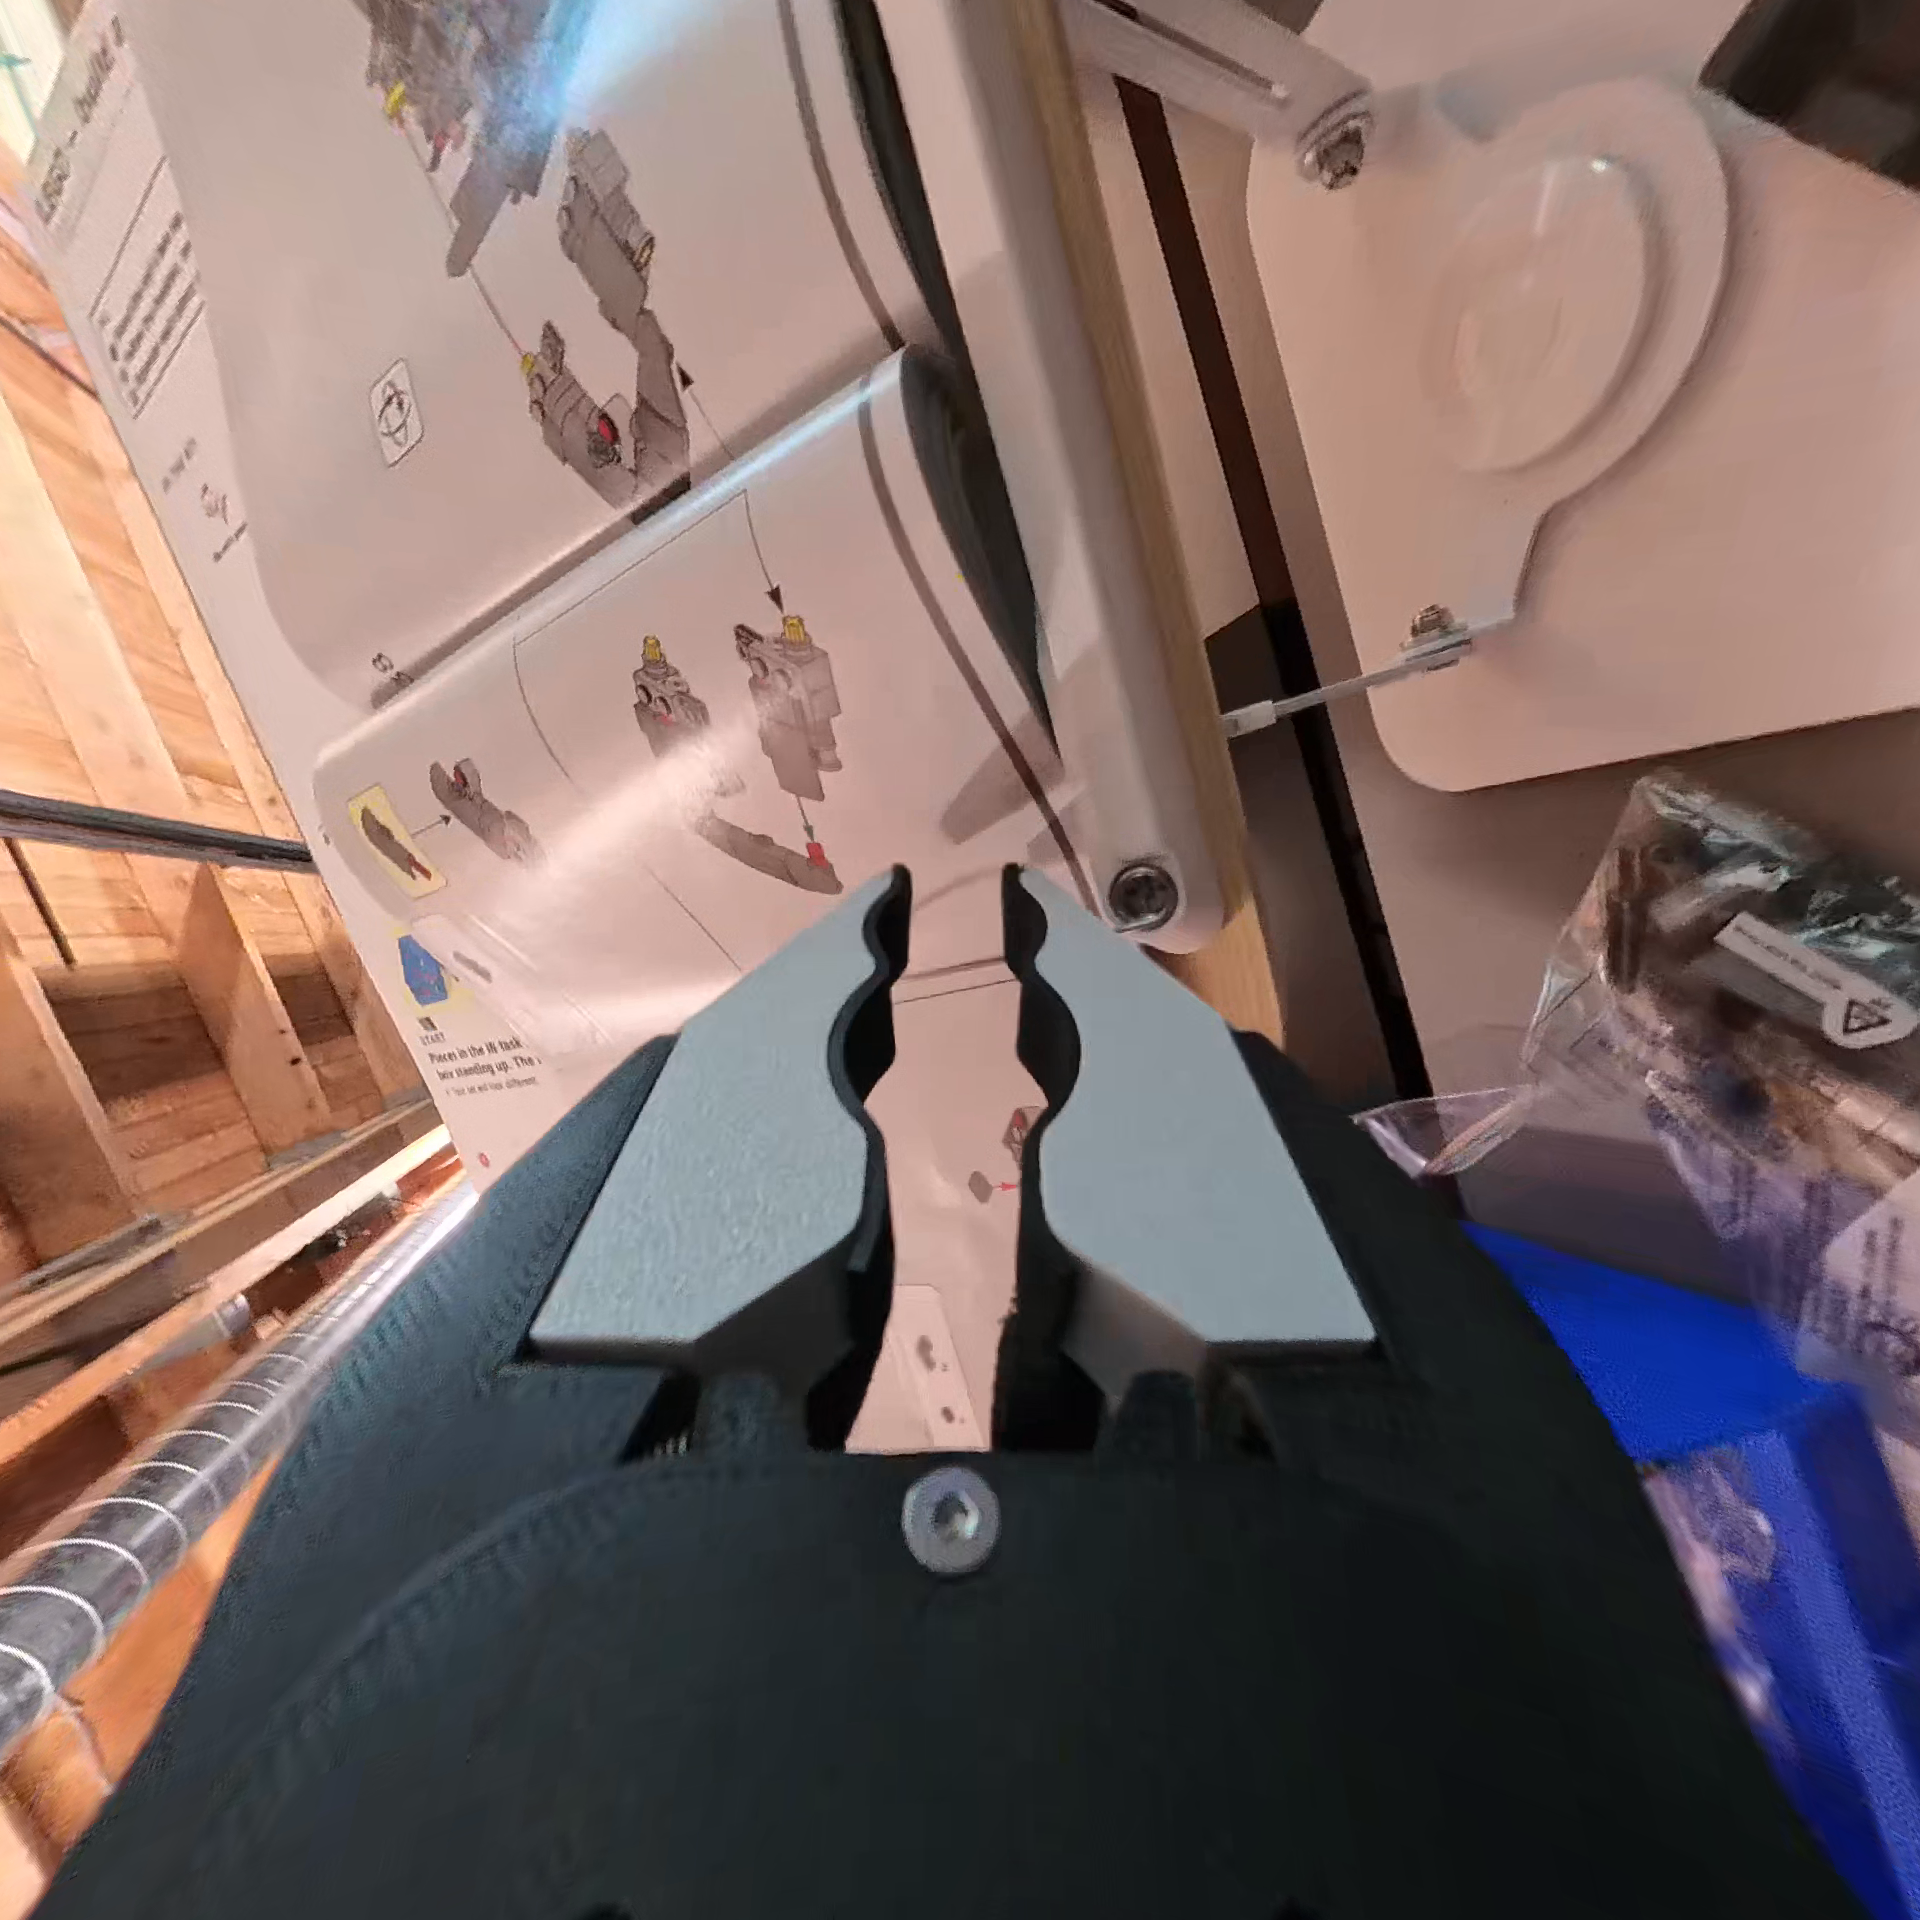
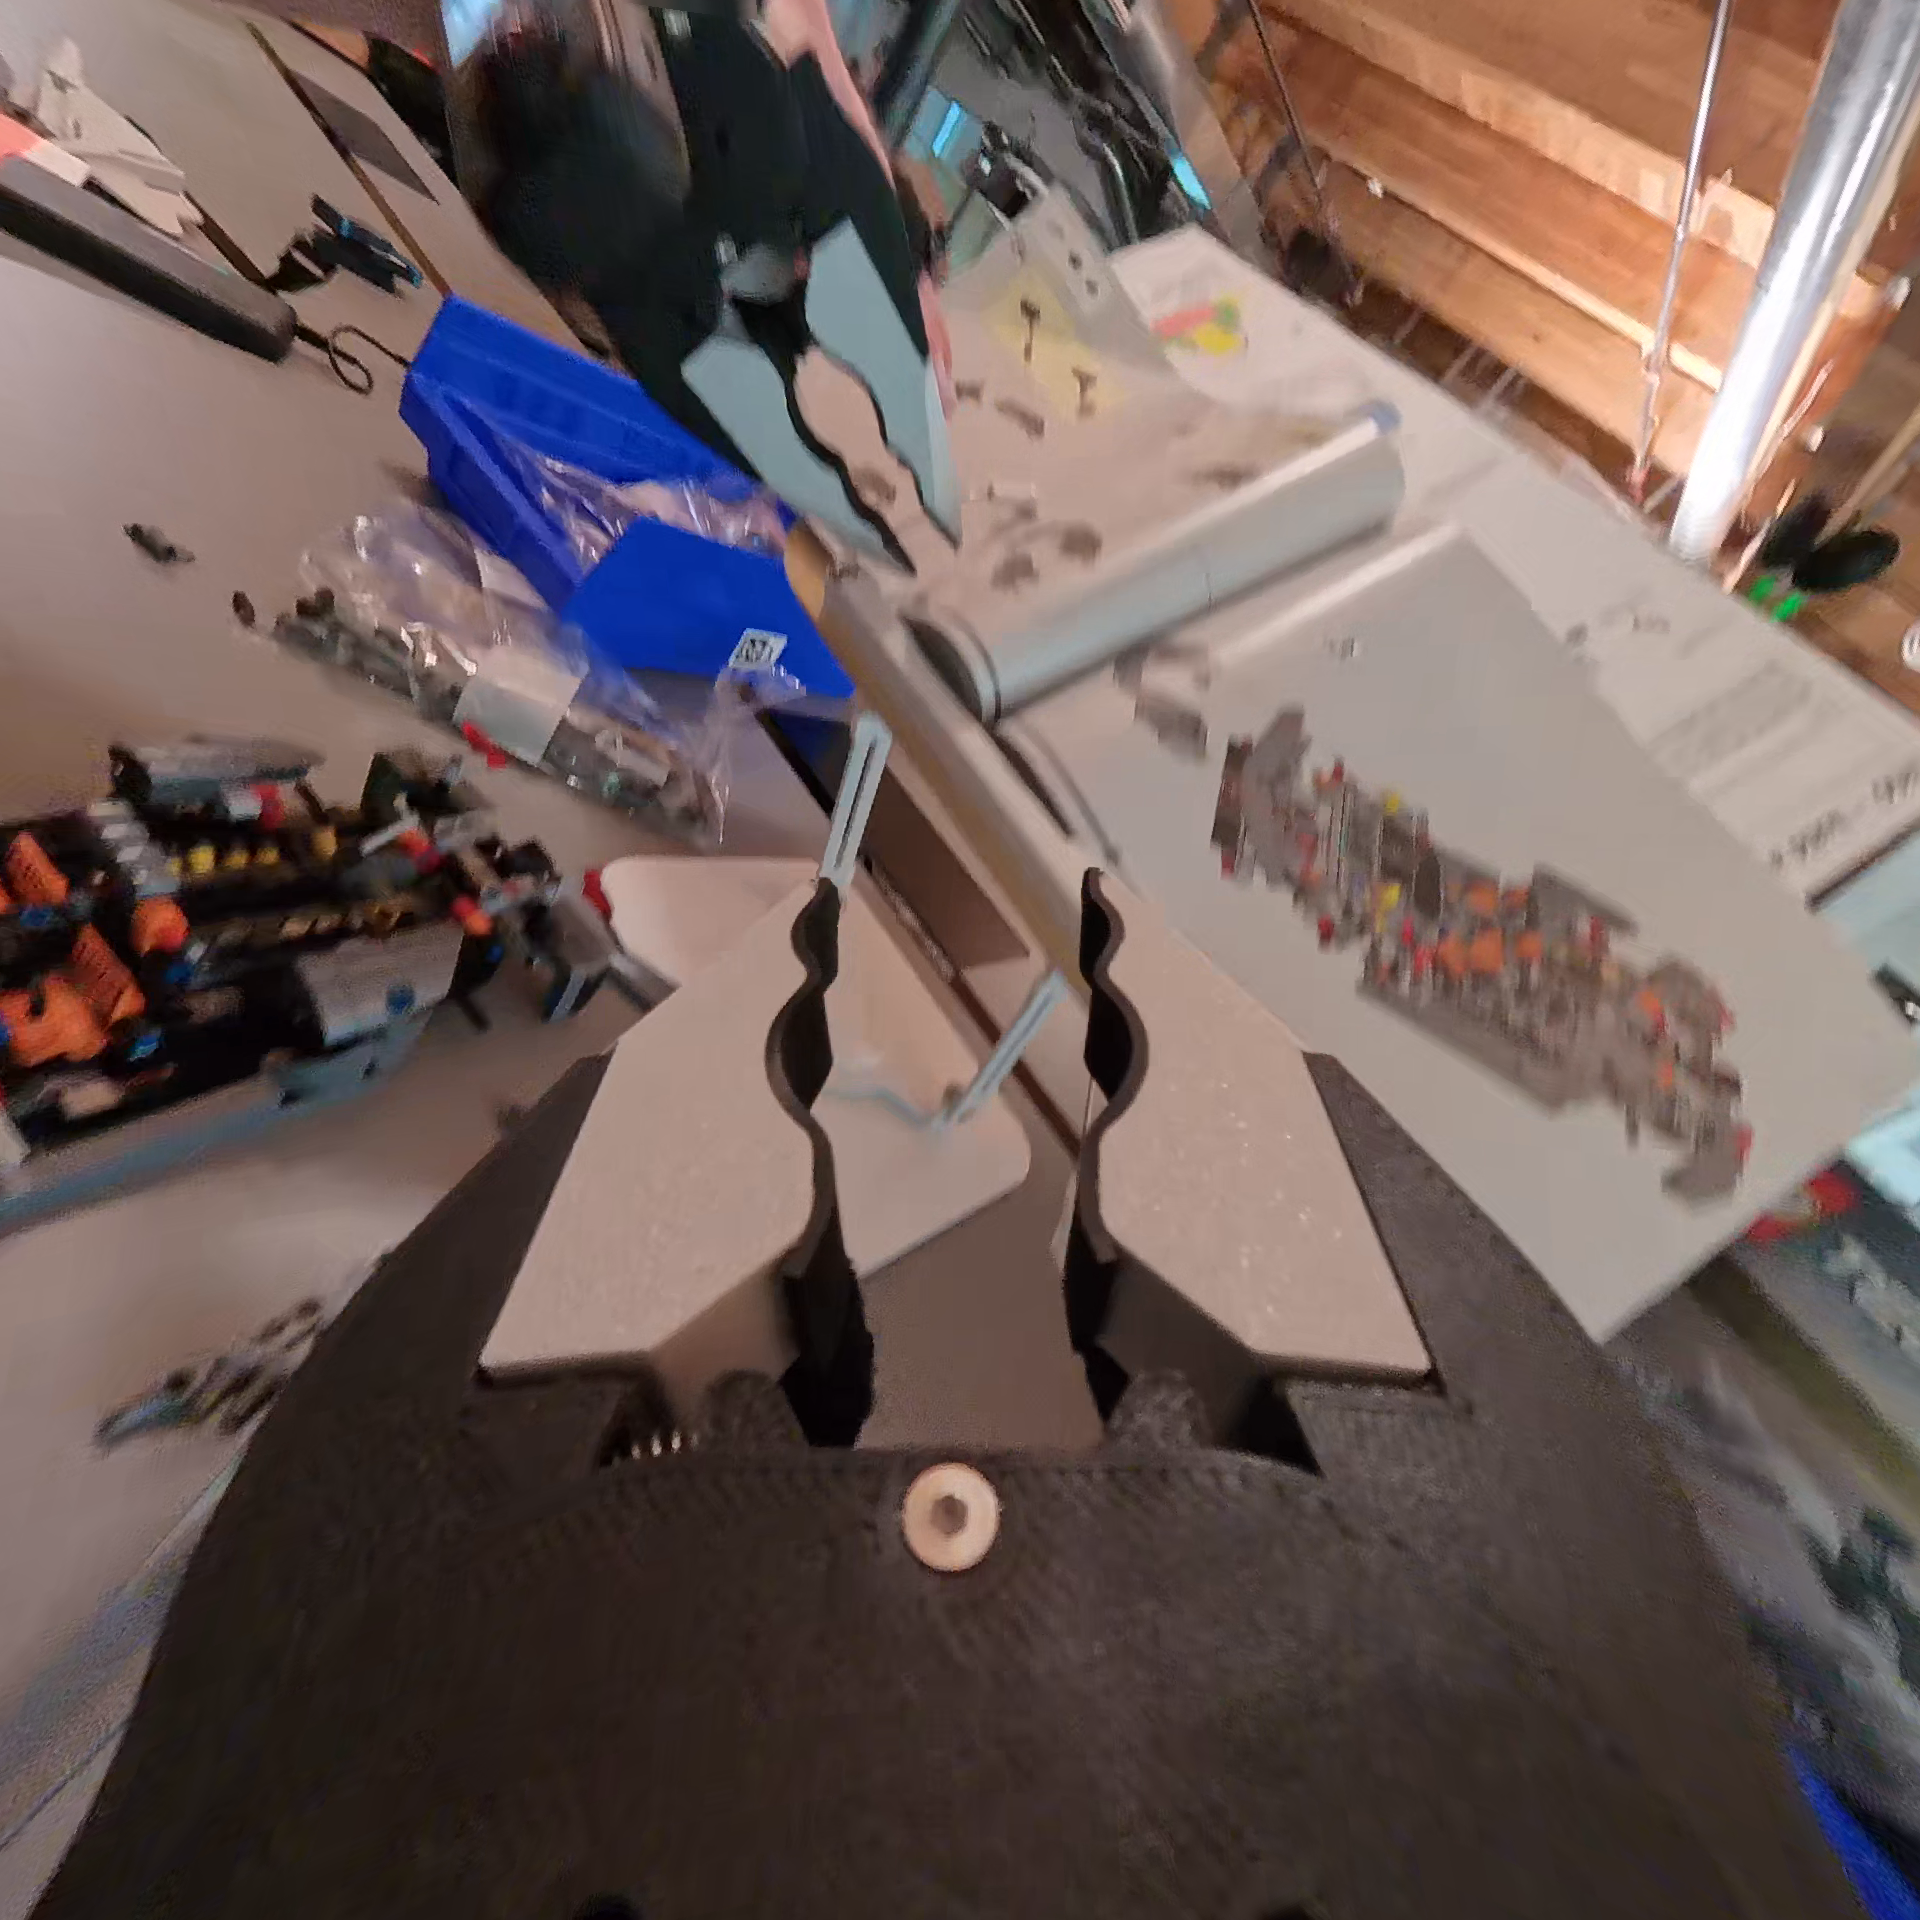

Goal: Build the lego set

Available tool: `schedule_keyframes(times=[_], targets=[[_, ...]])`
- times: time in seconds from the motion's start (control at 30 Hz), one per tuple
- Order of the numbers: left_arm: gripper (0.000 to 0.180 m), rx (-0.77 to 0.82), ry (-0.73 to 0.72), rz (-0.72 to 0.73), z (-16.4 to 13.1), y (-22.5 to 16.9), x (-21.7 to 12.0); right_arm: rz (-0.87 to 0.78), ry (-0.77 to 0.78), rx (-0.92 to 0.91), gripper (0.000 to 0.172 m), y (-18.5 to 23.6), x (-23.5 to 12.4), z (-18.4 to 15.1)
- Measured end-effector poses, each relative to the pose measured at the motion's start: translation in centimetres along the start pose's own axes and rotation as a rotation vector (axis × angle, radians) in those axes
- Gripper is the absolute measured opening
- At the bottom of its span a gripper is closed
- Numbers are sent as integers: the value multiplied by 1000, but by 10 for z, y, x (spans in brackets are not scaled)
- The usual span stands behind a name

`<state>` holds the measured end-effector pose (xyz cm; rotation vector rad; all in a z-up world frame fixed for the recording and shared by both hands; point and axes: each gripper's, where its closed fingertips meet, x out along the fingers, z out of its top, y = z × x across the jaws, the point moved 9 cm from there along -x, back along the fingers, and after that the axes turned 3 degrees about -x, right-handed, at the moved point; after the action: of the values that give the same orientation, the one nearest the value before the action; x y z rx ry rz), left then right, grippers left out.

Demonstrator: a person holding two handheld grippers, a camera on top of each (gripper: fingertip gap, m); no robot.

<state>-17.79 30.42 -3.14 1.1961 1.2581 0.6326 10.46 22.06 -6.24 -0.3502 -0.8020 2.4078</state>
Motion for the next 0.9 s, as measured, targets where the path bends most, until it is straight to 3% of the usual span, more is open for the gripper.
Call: schedule_keyframes(times=[0.17, 0.37, 0.7, 0.9], targets=[[21, 45, 33, -25, 0, 11, 0, 17, -41, -167, 46, -19, 57, 38], [13, 68, 40, 9, -9, 18, 2, 48, -64, -201, 45, -35, 99, 53], [21, -64, -25, 13, -28, 35, -19, 82, -34, -204, 45, -48, 107, 50], [25, 56, 22, 0, -32, 28, -22, 102, -19, -196, 45, -51, 106, 46]])
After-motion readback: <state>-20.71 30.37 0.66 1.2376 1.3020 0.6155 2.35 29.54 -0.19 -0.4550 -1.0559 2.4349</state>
